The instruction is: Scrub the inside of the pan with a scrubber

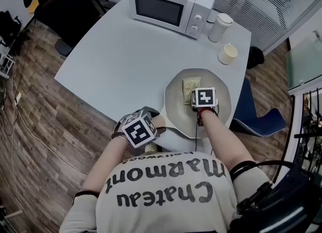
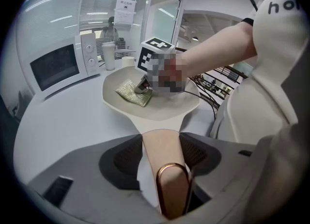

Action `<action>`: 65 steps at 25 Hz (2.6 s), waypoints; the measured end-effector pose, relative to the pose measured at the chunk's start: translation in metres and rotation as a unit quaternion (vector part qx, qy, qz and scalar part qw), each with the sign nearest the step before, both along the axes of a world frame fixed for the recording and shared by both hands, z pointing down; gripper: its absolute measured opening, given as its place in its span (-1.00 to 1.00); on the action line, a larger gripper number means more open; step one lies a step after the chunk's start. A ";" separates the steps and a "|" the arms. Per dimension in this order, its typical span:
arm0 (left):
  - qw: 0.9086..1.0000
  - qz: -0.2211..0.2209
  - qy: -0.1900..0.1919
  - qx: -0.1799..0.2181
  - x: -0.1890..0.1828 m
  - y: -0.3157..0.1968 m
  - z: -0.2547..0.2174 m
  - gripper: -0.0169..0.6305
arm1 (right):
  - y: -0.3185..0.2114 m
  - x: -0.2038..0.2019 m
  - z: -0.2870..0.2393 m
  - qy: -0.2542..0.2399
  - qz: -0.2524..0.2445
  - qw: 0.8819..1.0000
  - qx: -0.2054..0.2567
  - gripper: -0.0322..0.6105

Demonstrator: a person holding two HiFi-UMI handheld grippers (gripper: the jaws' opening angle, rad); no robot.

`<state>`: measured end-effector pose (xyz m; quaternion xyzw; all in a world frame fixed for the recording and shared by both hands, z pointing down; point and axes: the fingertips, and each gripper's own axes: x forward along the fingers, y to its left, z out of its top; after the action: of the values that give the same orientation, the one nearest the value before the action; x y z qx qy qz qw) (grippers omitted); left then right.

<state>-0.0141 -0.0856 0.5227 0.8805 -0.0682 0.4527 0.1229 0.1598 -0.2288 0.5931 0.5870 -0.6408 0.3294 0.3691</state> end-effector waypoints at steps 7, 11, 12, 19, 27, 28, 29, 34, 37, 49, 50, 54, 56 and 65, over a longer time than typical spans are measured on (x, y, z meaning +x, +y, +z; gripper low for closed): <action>1.000 0.002 0.001 -0.002 0.000 0.001 0.000 -0.22 | 0.009 0.038 -0.001 0.038 0.038 0.998 -0.020 -0.70; 1.000 0.000 0.000 -0.003 0.001 0.000 0.000 -0.22 | 0.003 0.048 0.000 0.051 0.029 0.998 -0.008 -0.70; 1.000 0.000 0.000 -0.003 0.001 0.000 0.000 -0.22 | 0.001 0.053 0.000 0.061 0.027 0.998 -0.001 -0.70; 1.000 -0.001 0.000 -0.002 0.001 0.001 0.000 -0.22 | 0.009 0.070 -0.005 0.122 0.021 0.992 -0.012 -0.70; 1.000 -0.001 0.000 -0.002 0.001 0.001 -0.001 -0.22 | 0.015 0.078 -0.010 0.188 -0.002 0.982 -0.026 -0.70; 1.000 -0.002 0.001 -0.002 0.001 0.001 -0.001 -0.22 | 0.016 0.080 -0.011 0.197 -0.006 0.980 -0.028 -0.70; 1.000 -0.002 0.001 -0.002 0.001 0.001 -0.001 -0.22 | 0.016 0.081 -0.013 0.203 -0.007 0.979 -0.030 -0.70; 1.000 0.000 0.001 -0.003 0.000 0.002 -0.001 -0.22 | 0.022 0.087 -0.020 0.221 0.005 0.975 -0.041 -0.70; 1.000 0.000 0.001 -0.002 -0.001 0.001 -0.001 -0.22 | 0.025 0.095 -0.027 0.255 -0.006 0.966 -0.044 -0.70; 1.000 -0.003 0.000 -0.001 0.003 -0.001 -0.002 -0.23 | 0.026 0.111 -0.044 0.298 -0.027 0.954 -0.029 -0.68; 1.000 -0.004 0.000 -0.001 0.003 -0.001 -0.002 -0.23 | 0.025 0.111 -0.046 0.303 -0.031 0.952 -0.026 -0.68; 1.000 -0.007 0.002 0.000 0.004 -0.002 -0.002 -0.23 | 0.025 0.113 -0.054 0.297 -0.028 0.954 -0.017 -0.68; 1.000 -0.010 0.004 0.000 0.004 -0.002 -0.002 -0.23 | 0.025 0.113 -0.058 0.289 -0.022 0.957 -0.011 -0.68; 1.000 -0.021 0.002 -0.002 0.003 -0.003 -0.003 -0.23 | 0.028 0.122 -0.077 0.243 0.013 0.970 0.021 -0.68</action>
<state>-0.0107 -0.0885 0.5201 0.8794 -0.0854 0.4485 0.1347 0.2819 -0.2012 0.5161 0.6652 -0.5310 0.1678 0.4974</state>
